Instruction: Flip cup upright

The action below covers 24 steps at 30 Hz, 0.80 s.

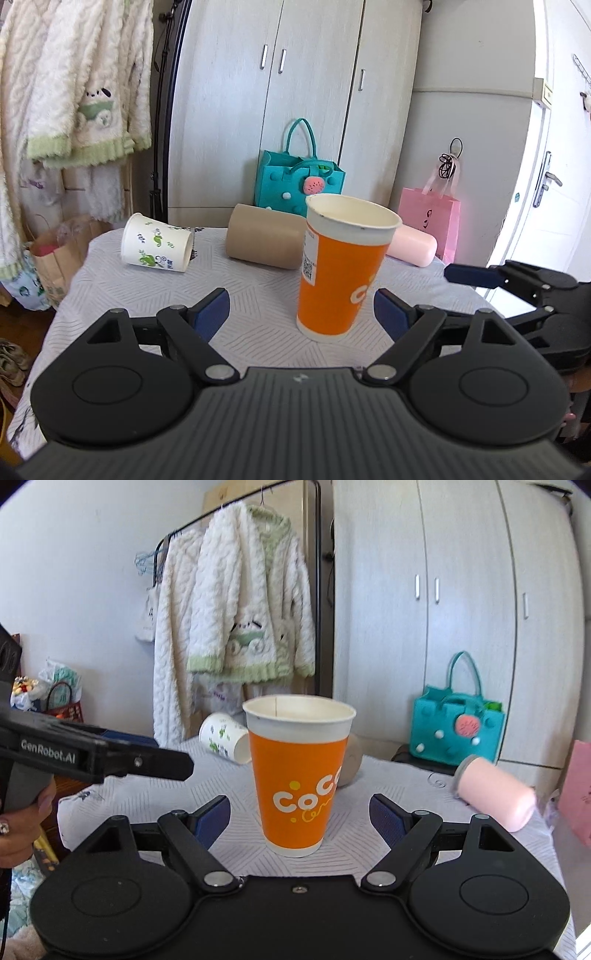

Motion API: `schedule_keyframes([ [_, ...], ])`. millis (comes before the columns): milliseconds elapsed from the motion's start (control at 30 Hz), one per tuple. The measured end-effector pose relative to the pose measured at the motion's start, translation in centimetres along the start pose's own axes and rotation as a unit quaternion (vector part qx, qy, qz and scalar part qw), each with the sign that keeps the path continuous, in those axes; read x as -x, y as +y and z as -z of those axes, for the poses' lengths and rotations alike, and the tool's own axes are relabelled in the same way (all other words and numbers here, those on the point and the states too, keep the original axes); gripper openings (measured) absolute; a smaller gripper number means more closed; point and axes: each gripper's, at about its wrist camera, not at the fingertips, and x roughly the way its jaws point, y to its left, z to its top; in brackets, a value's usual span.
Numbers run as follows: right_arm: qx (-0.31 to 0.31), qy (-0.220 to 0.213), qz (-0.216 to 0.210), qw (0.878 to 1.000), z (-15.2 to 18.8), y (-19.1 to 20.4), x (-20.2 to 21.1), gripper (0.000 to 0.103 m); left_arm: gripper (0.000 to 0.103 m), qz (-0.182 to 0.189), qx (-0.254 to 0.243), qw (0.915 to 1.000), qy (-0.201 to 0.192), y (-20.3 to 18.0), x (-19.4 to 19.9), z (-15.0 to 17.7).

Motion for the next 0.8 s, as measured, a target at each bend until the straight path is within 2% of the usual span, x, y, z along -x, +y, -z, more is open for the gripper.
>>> schedule_keyframes([
  [233,0.002,-0.03,0.035,0.999,0.9,1.5,3.2,0.087,0.088,-0.018,-0.008,0.9998,-0.002,-0.8,2.3,1.0],
  [433,0.001,-0.039,0.084,0.996,2.0,2.4,5.2,0.087,0.089,-0.041,-0.005,0.9991,-0.003,-1.5,3.7,2.6],
  [533,0.001,-0.043,0.1,0.994,2.5,2.9,6.2,0.088,0.093,-0.049,-0.005,0.9988,-0.004,-1.9,4.3,3.2],
  [700,-0.026,-0.04,0.117,0.992,3.2,3.0,7.2,0.097,0.096,-0.052,-0.011,0.9985,-0.009,-2.4,4.9,3.6],
  [800,-0.036,-0.038,0.123,0.991,3.7,3.0,7.3,0.103,0.103,-0.057,-0.014,0.9981,-0.015,-2.8,5.1,3.9],
])
